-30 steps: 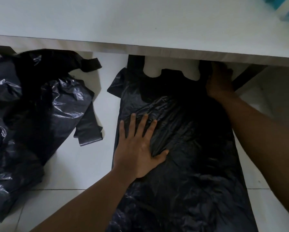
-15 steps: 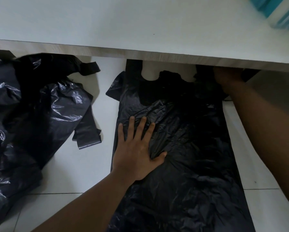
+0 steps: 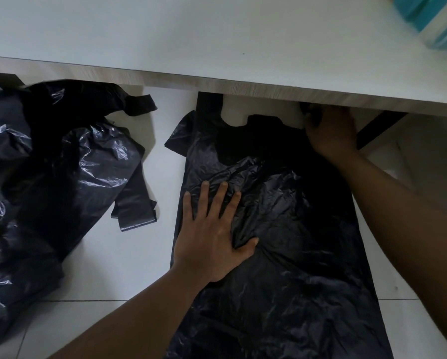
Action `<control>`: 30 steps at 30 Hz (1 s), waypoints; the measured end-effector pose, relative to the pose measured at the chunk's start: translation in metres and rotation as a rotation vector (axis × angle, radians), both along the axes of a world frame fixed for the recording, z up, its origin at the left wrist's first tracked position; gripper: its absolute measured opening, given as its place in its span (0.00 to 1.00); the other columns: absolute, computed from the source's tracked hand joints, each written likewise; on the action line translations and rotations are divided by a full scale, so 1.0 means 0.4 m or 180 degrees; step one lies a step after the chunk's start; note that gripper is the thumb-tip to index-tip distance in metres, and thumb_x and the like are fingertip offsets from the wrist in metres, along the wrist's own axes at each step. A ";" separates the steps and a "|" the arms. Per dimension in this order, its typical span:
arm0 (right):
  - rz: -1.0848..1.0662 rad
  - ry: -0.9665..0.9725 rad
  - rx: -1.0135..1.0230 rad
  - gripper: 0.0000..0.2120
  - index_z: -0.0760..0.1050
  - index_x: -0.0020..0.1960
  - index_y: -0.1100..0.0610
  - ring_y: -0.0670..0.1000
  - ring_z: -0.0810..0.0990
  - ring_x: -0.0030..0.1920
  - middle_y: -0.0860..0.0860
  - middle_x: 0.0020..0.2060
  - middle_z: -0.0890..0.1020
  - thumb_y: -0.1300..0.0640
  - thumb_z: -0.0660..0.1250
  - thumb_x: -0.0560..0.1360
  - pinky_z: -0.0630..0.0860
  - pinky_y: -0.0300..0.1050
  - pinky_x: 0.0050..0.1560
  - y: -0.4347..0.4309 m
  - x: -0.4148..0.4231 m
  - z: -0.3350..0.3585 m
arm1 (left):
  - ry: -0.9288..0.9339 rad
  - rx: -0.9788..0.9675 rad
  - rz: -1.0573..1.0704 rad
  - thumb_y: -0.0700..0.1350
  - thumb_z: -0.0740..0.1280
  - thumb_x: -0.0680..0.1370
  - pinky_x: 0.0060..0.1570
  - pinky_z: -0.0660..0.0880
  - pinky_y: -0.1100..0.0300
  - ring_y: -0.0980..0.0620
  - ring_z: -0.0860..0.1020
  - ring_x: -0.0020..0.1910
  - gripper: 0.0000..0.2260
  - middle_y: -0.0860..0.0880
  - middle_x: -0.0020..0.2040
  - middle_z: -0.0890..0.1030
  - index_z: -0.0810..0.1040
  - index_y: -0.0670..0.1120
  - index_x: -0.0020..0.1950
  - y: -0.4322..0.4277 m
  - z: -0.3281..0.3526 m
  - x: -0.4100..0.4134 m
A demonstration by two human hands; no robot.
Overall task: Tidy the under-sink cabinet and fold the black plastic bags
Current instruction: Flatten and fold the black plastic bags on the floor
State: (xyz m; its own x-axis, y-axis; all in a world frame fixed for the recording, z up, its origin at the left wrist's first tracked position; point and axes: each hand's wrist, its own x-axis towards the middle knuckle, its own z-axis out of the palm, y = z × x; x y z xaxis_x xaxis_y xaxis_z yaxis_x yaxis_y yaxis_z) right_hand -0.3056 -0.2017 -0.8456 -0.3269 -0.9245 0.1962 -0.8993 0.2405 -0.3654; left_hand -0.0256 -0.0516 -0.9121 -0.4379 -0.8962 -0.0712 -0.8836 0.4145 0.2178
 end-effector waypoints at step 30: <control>0.1649 -0.2403 0.2171 0.18 0.74 0.67 0.55 0.51 0.76 0.59 0.49 0.59 0.78 0.53 0.67 0.78 0.71 0.40 0.63 -0.118 0.330 0.086 | 0.0015 0.0042 0.0030 0.77 0.48 0.74 0.76 0.39 0.36 0.43 0.36 0.80 0.43 0.49 0.83 0.44 0.48 0.54 0.83 0.001 0.003 0.000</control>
State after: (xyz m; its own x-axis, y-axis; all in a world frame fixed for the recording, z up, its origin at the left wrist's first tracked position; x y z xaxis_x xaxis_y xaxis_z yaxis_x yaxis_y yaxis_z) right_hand -0.1738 -0.2489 -0.8110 0.3037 -0.8211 -0.4833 -0.5544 0.2602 -0.7905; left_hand -0.0255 -0.0511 -0.9107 -0.4298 -0.8993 -0.0809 -0.8864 0.4032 0.2275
